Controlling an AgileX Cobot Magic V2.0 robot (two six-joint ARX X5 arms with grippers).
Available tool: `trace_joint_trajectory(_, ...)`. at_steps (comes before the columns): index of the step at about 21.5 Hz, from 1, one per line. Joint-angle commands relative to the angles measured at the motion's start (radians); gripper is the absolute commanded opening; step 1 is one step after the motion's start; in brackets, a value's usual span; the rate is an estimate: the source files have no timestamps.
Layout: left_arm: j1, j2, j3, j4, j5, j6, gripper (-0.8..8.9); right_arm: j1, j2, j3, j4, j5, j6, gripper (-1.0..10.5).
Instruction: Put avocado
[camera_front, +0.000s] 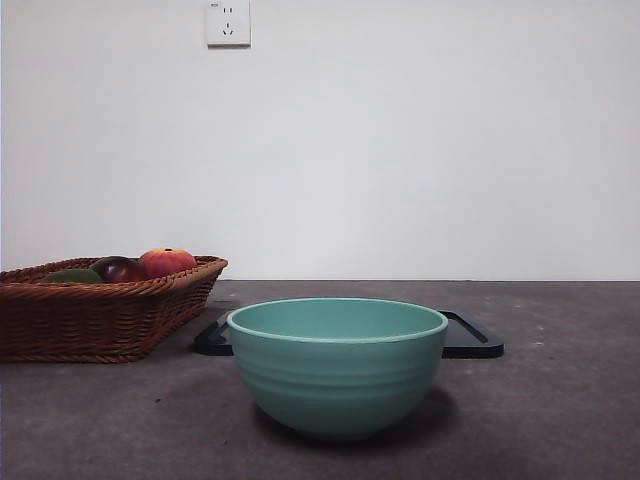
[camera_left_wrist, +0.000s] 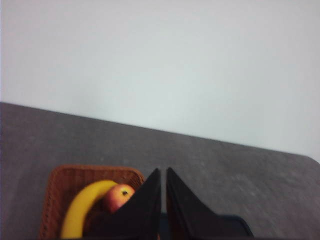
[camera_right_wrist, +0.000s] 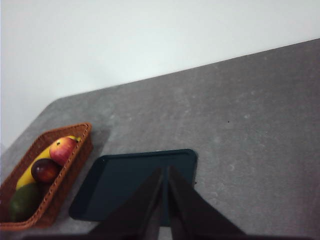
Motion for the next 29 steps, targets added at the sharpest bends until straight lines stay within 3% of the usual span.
trace_joint_trajectory(1,-0.017,0.014,0.05,-0.033,0.038,0.046,0.17,0.006,0.05,0.064,-0.023,-0.026,-0.061,0.1)
trace_joint_trajectory(9,-0.138,0.023,0.076,-0.12,0.048,0.092,0.17,0.135,0.156,0.194,-0.087,-0.058,-0.134,0.1)
trace_joint_trajectory(15,-0.178,0.013,0.076,-0.164,0.121,0.1,0.18,0.197,0.164,0.2,-0.095,-0.156,-0.233,0.1)
trace_joint_trajectory(23,-0.181,0.005,0.076,-0.348,0.146,0.1,0.18,0.2,0.15,0.2,-0.163,-0.175,-0.249,0.1)
trace_joint_trajectory(29,-0.181,0.005,0.076,-0.402,0.15,0.1,0.29,0.2,0.15,0.2,-0.189,-0.173,-0.261,0.2)
